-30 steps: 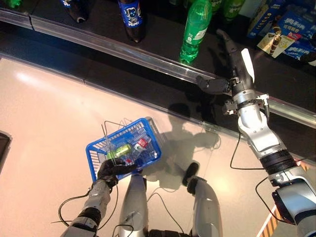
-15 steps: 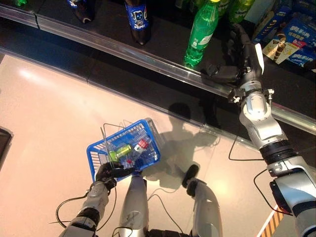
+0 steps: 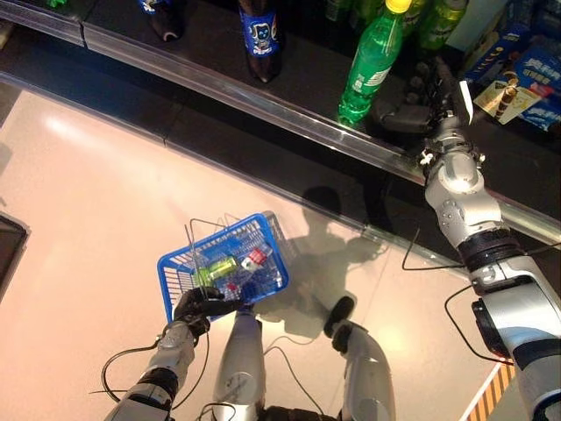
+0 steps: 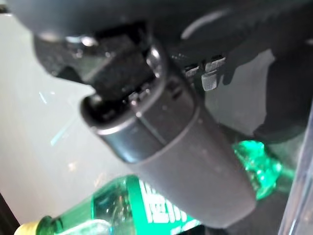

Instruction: Pick up the drink and place into the basket.

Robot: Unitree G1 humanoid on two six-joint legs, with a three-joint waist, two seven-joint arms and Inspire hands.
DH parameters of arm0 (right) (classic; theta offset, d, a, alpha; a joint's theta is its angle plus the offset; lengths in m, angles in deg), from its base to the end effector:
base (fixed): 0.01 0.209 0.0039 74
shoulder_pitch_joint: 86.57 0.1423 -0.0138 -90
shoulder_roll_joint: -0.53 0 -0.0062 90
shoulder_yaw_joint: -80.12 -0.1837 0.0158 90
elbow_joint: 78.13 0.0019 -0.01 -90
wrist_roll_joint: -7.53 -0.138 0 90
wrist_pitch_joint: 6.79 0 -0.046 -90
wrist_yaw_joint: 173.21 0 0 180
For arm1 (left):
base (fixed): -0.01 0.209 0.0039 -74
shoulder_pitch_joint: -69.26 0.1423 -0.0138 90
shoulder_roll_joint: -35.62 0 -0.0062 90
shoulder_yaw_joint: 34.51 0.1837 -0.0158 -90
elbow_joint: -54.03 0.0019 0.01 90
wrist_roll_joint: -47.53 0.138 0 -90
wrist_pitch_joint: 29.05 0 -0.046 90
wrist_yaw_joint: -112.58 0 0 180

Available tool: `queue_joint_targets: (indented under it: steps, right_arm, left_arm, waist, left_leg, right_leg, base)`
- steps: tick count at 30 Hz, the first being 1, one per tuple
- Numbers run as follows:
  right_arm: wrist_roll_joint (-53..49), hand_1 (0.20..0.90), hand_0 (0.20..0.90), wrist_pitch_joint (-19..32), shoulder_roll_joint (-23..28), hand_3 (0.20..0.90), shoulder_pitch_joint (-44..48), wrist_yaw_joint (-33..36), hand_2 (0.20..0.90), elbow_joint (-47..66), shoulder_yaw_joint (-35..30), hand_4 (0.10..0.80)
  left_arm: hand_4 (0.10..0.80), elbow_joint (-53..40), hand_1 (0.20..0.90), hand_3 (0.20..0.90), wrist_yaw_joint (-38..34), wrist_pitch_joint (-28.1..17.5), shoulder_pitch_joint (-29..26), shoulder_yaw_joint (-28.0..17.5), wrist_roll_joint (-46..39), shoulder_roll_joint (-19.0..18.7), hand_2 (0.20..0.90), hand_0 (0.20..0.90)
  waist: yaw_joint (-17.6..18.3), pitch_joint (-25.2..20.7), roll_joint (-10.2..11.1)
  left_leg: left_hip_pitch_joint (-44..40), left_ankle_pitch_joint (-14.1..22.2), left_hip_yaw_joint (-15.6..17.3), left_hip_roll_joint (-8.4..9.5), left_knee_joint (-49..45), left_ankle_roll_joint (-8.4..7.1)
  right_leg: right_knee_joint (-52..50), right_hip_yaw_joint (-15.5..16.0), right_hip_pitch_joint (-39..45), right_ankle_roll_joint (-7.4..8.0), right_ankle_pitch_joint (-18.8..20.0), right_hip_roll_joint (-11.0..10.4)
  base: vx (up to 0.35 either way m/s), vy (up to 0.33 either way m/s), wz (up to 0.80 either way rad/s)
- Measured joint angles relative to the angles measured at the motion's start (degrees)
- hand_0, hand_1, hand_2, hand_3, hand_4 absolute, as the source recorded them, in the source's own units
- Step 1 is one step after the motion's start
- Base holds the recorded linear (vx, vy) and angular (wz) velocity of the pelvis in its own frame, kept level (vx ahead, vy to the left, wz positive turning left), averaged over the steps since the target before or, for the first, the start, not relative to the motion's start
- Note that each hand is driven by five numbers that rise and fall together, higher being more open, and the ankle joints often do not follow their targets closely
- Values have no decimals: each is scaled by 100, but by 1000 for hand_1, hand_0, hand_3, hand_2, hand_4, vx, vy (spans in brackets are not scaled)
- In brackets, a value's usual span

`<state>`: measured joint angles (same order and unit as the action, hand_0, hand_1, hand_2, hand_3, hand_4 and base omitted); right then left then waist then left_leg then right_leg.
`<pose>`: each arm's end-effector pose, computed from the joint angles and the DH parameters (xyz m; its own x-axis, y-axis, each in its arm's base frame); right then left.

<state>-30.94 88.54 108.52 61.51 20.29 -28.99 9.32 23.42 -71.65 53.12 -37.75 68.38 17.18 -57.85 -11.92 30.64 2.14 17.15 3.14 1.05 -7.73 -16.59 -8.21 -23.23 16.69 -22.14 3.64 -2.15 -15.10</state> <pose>0.3512 -0.2058 0.2190 0.9394 -0.1316 0.3164 0.1391 0.9903 -0.0013 0.2079 0.2309 -0.0493 0.7977 0.2139 -0.5638 -0.2220 0.9735 0.0552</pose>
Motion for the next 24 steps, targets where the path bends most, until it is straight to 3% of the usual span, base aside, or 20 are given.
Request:
queue_joint_targets:
  steps: [24]
  right_arm:
    - [-76,900,900,-234,-11,900,530,-215,900,-783,13,800]
  left_arm:
    - [100,-52,300,200,30,27,7,19,-4,-21,300,300]
  waist:
    - [-231,6,-10]
  left_leg:
    - [-24,-147,-170,94,174,27]
  right_leg:
    - [71,194,139,33,7,-105]
  base:
    - [14,3,4]
